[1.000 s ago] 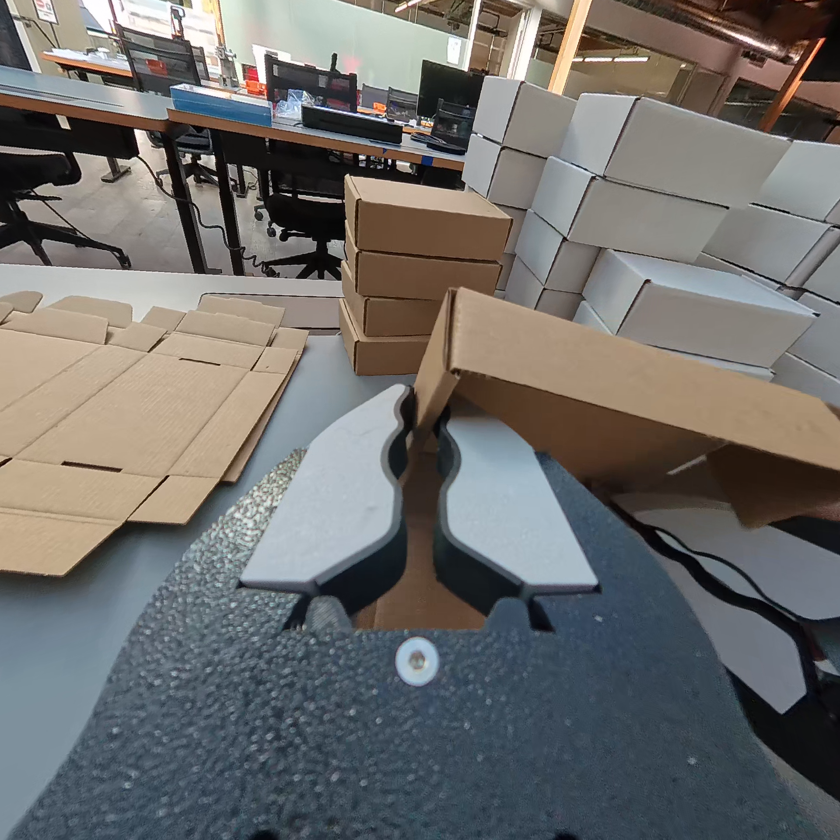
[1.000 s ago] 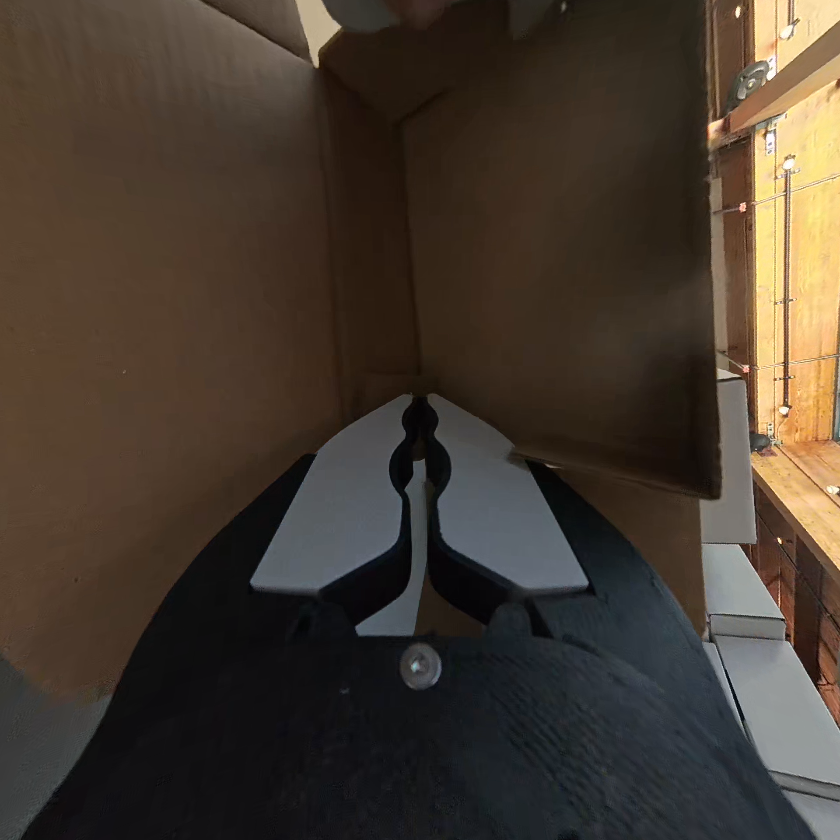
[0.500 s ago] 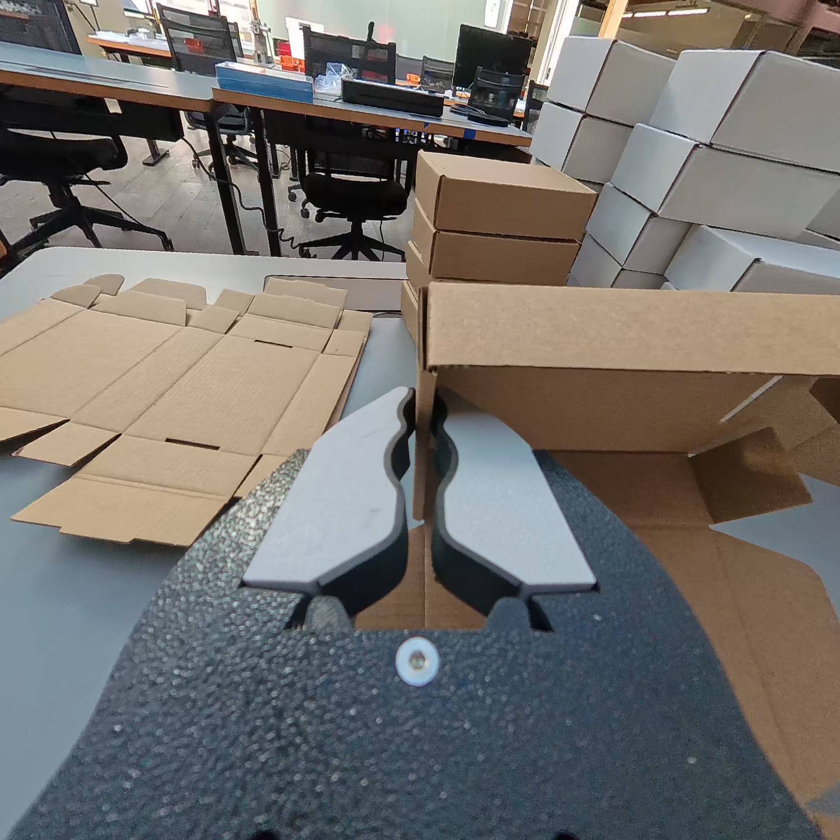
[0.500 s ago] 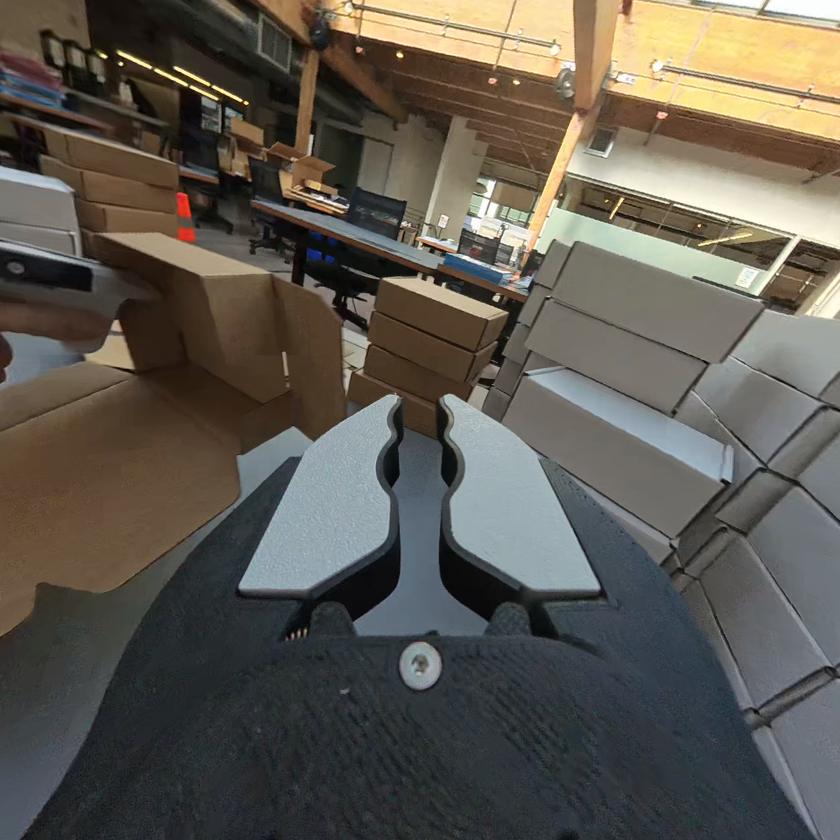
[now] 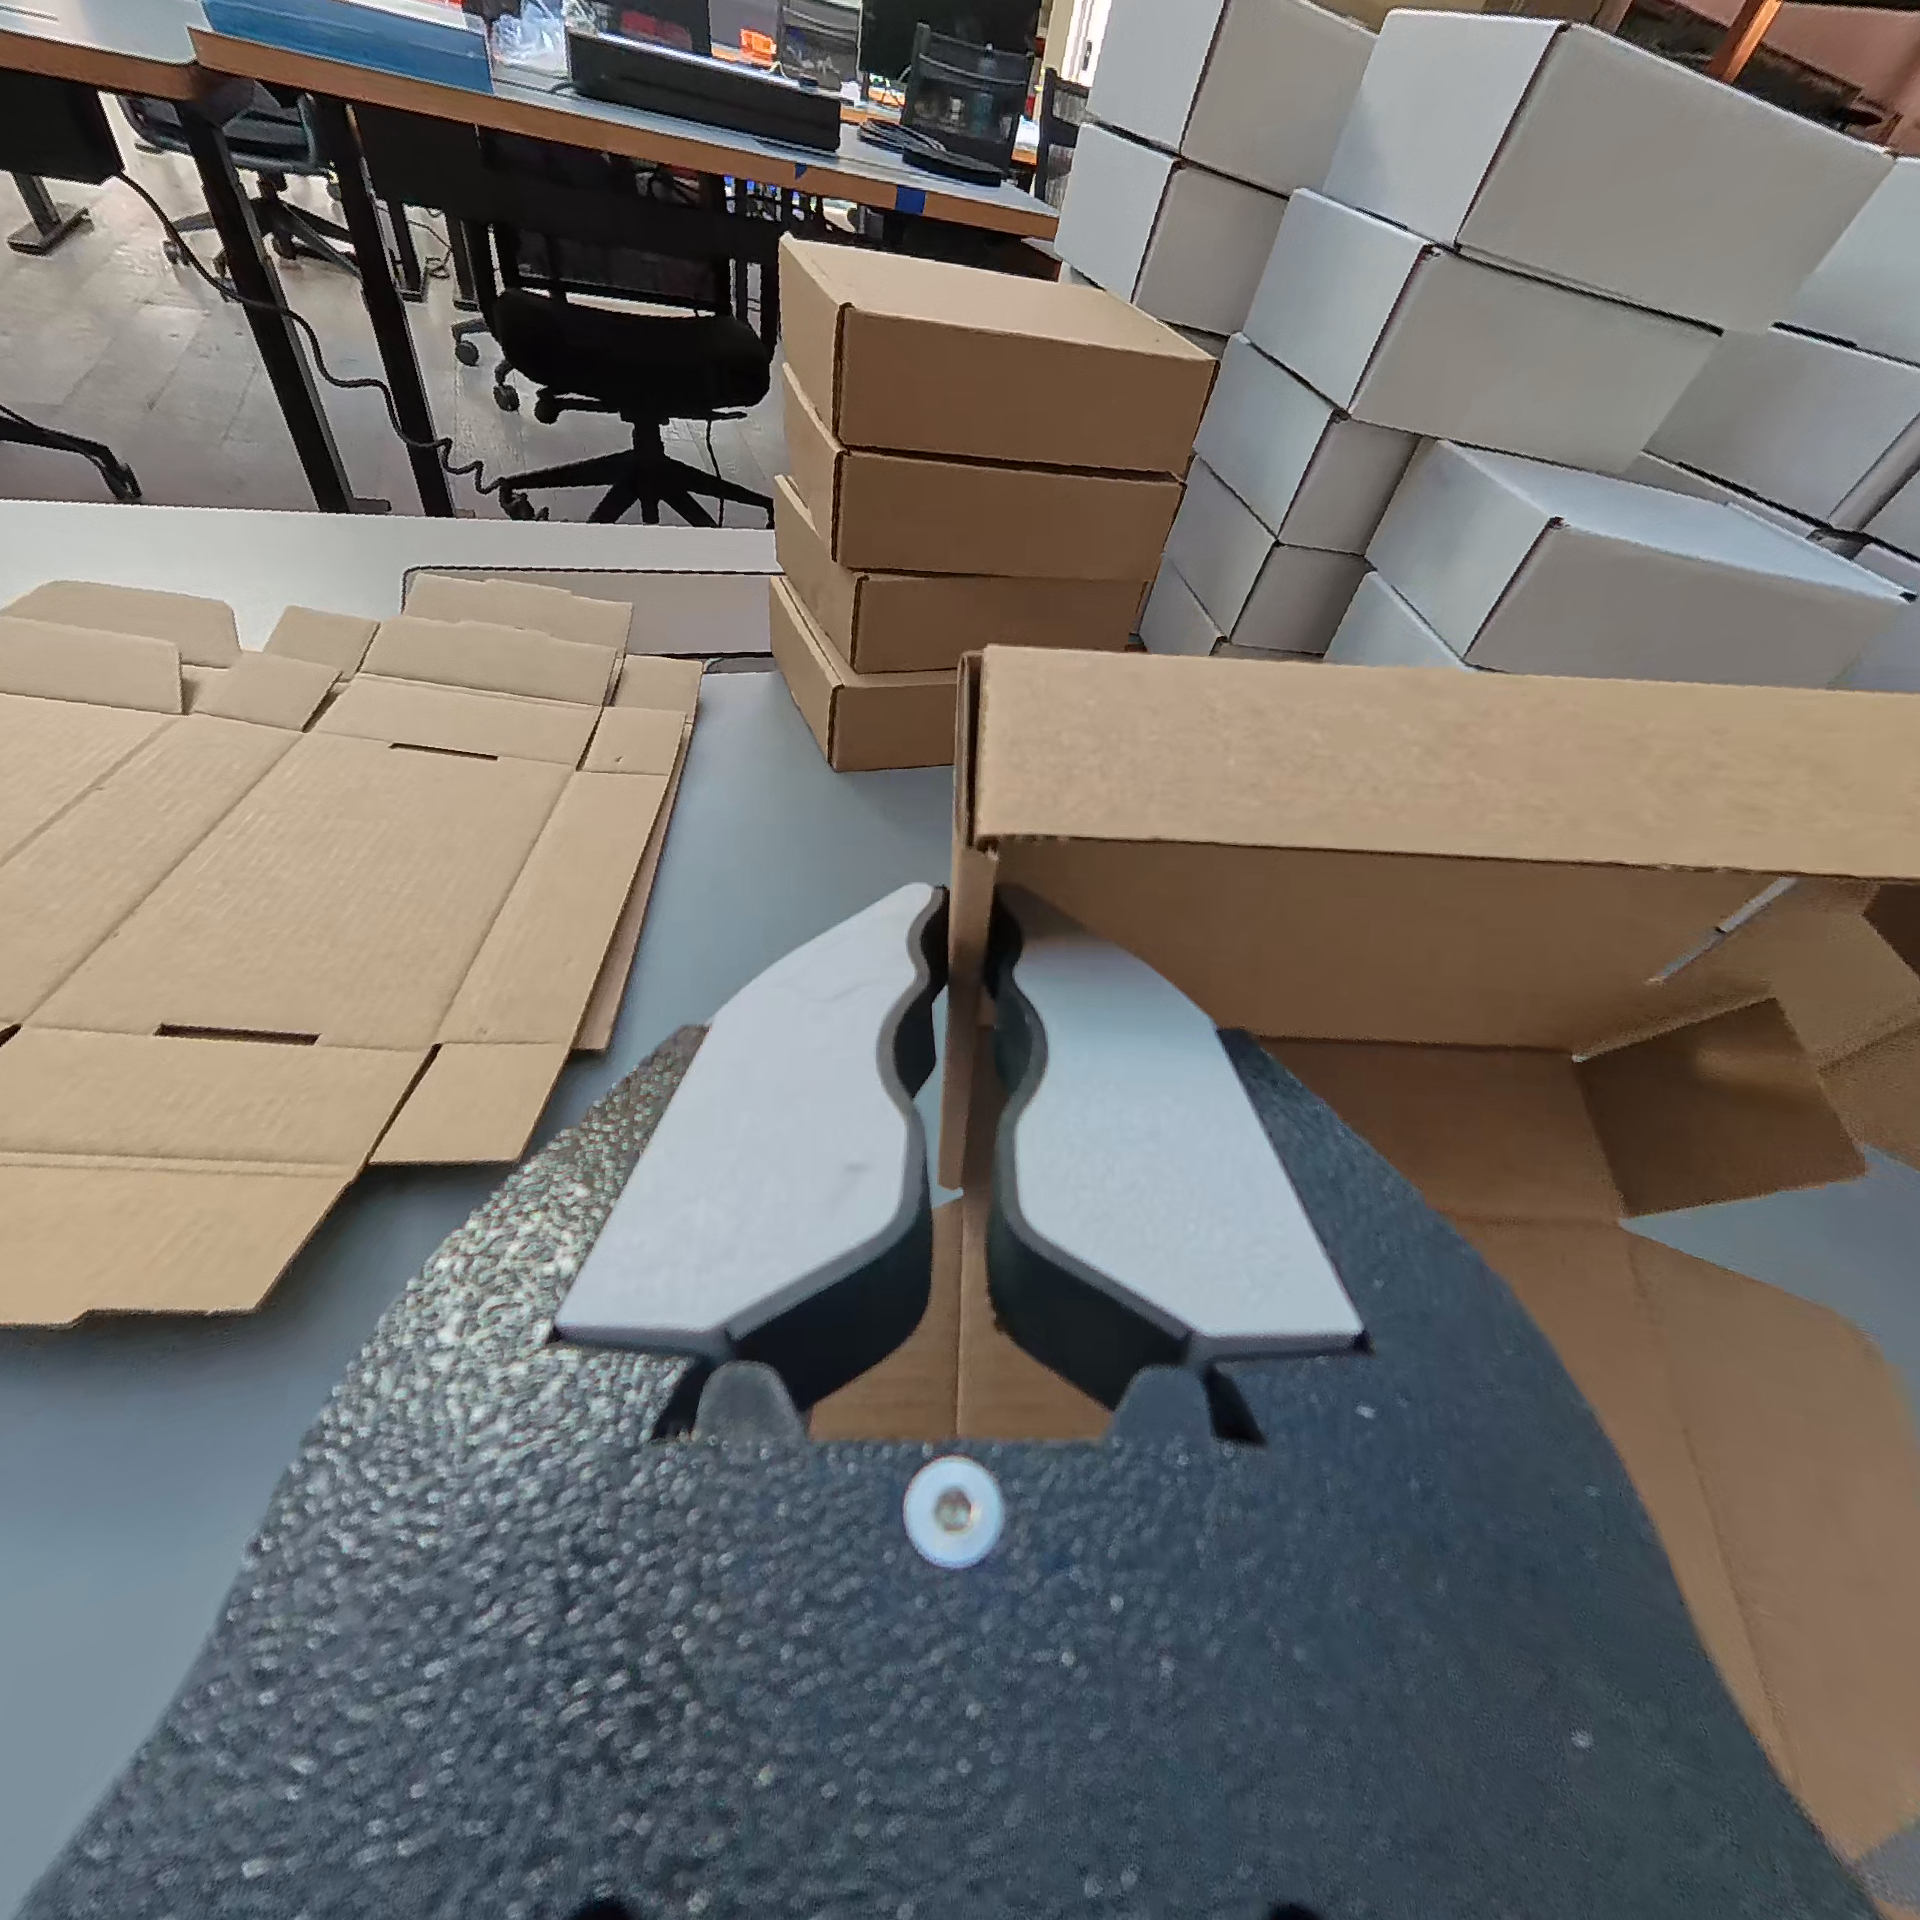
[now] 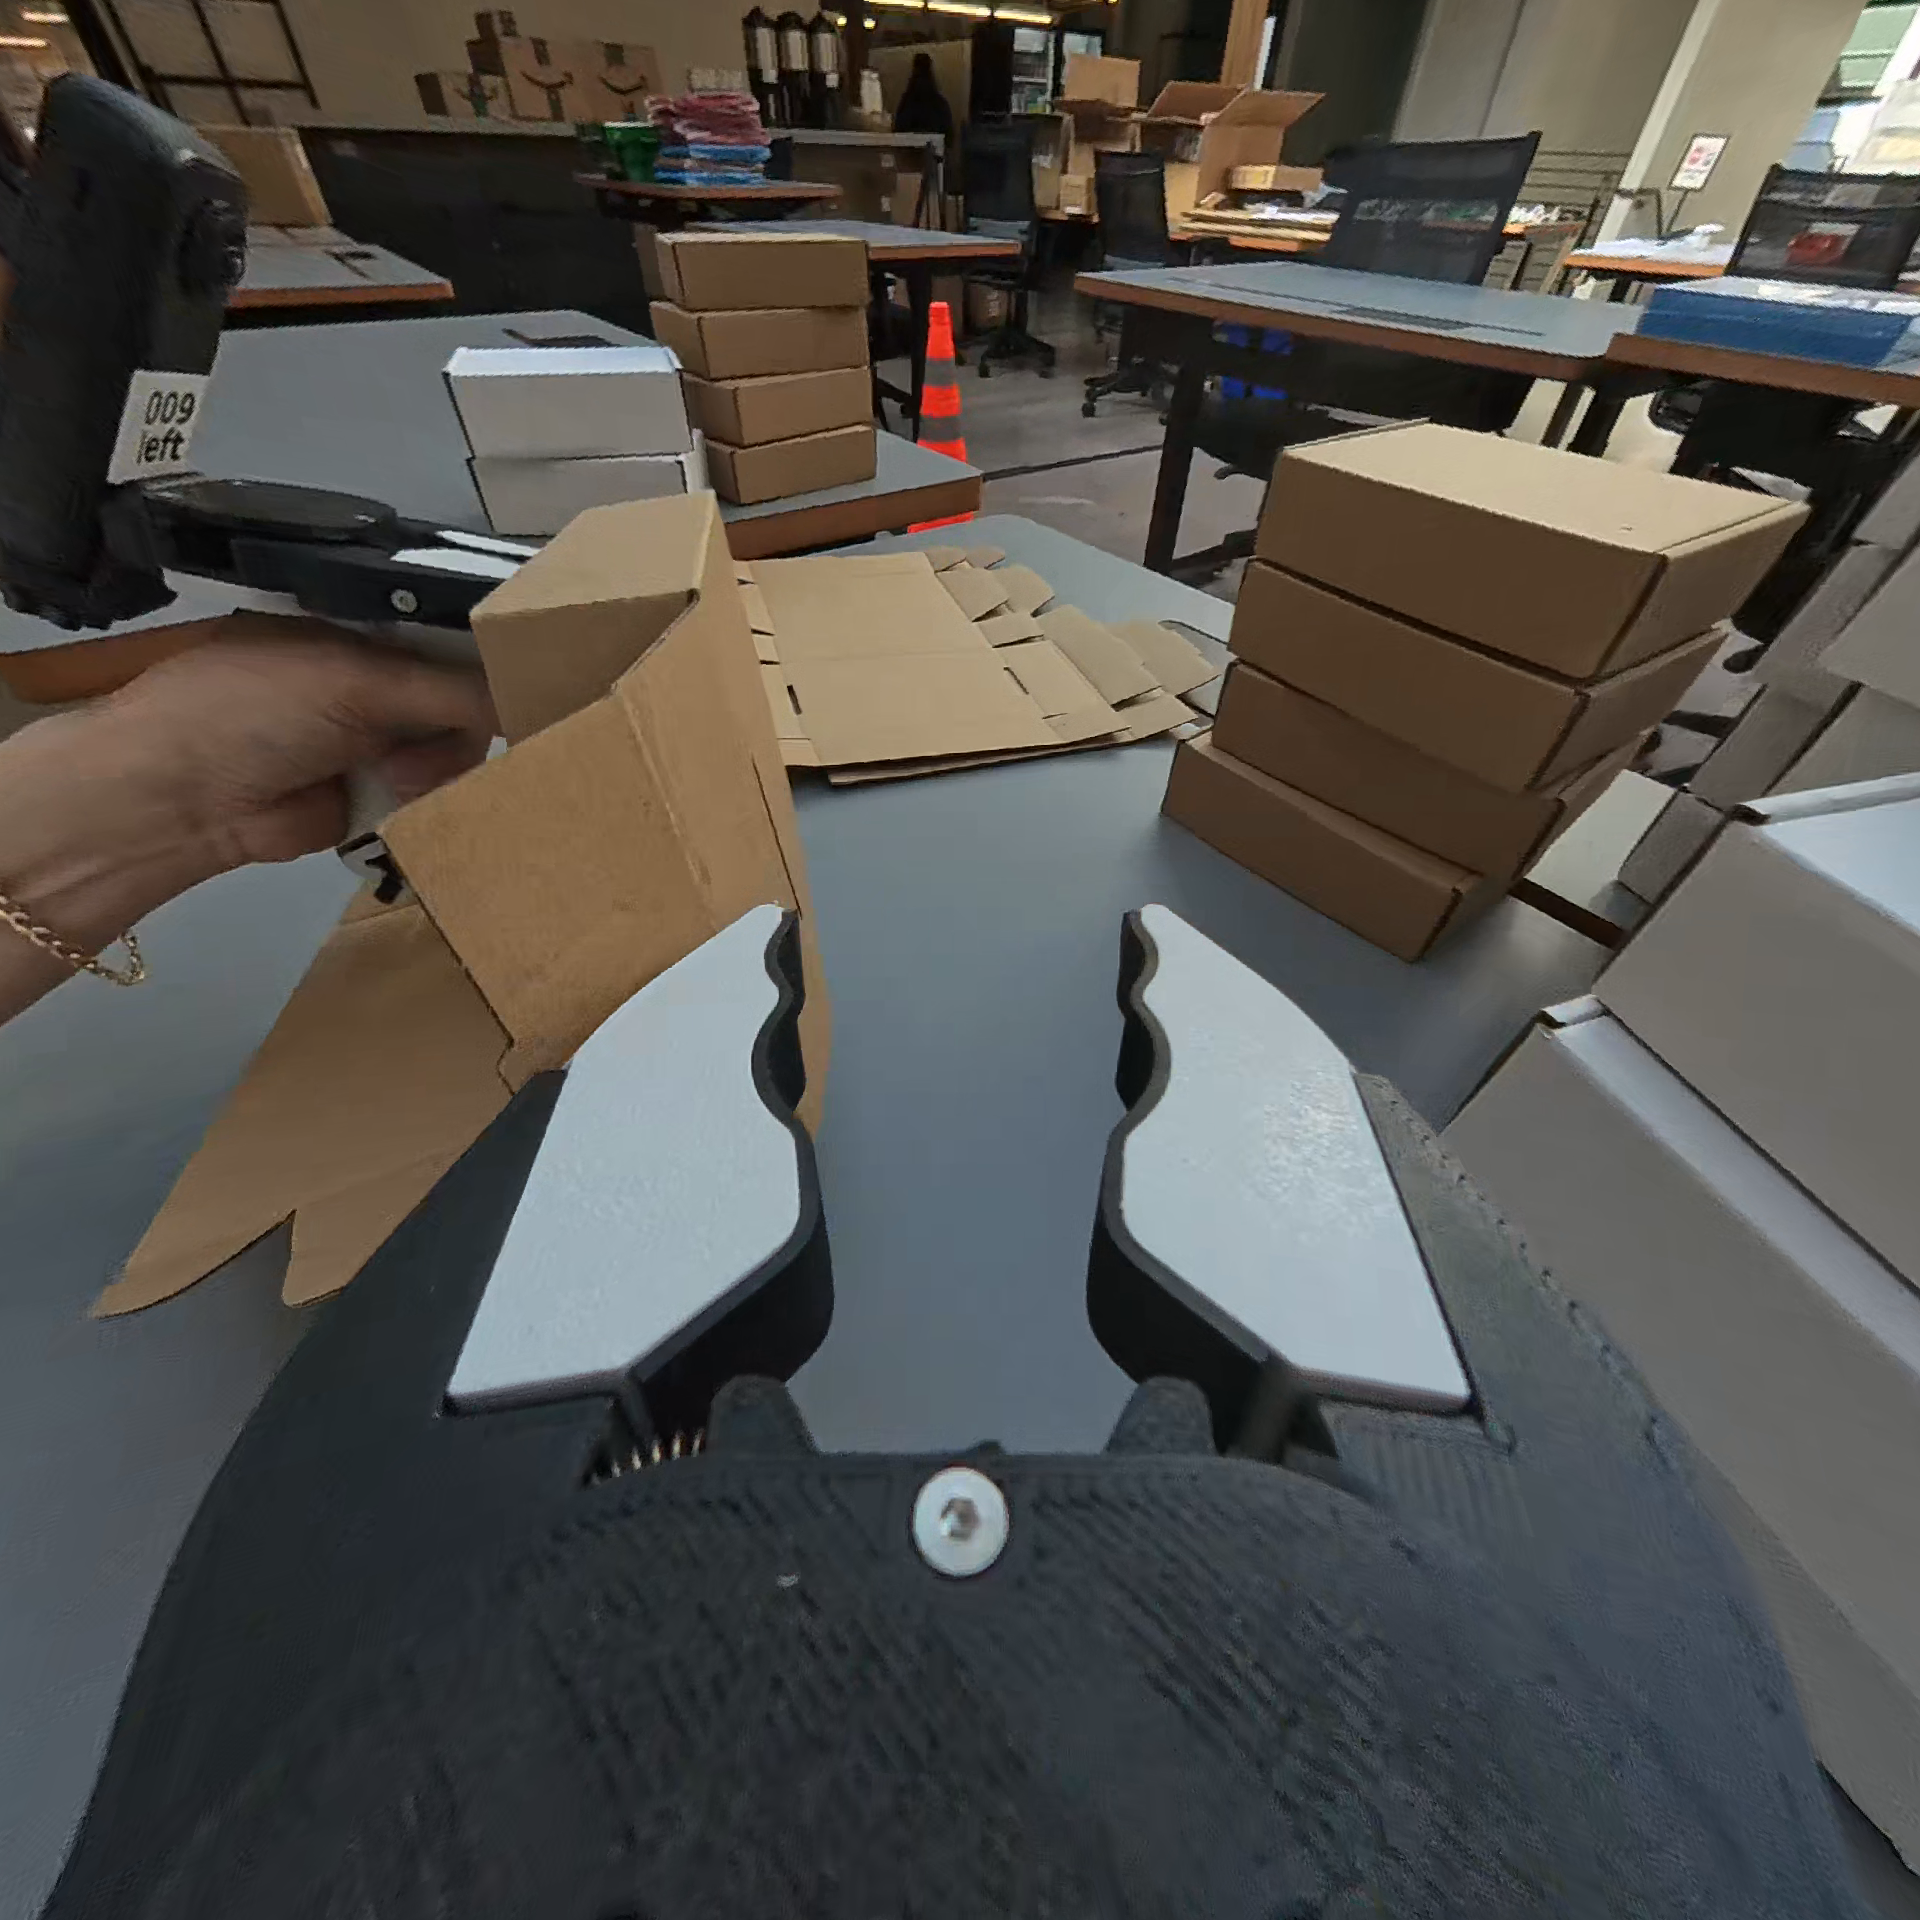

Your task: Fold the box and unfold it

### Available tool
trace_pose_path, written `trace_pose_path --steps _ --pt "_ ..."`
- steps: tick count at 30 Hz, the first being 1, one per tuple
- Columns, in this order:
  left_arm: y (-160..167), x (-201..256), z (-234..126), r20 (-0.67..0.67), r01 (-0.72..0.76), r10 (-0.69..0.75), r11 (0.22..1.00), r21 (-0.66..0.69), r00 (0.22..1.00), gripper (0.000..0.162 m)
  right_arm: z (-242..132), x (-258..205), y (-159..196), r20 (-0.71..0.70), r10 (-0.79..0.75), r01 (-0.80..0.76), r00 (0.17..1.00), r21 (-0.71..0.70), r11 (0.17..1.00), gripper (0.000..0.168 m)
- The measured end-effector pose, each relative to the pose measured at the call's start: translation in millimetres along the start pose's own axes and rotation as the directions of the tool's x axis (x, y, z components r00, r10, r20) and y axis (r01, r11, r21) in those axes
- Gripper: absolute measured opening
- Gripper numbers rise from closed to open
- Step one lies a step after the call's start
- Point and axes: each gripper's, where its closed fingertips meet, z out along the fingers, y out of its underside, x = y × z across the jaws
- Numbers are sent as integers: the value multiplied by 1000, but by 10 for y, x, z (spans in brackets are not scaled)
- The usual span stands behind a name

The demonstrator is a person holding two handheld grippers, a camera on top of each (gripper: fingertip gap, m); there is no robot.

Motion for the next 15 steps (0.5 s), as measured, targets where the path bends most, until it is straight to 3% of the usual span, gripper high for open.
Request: trace_pose_path --steps 4,6,9,15 --pt "-21 -52 0 24 1 -1 1000 -1 1000 6 83 -252 59 82 -86 92 993 -74 993 46" --pt "-35 -59 0 28 10 -10 1000 3 1000 6 110 -386 50 130 -101 111 986 -76 991 31" --pt "-57 -46 0 34 14 -14 1000 10 999 6 174 -551 3 171 -90 100 981 -52 994 25" --pt "-67 -83 -23 45 26 -27 999 18 999 6 272 -635 17 155 -124 128 980 -13 992 37"
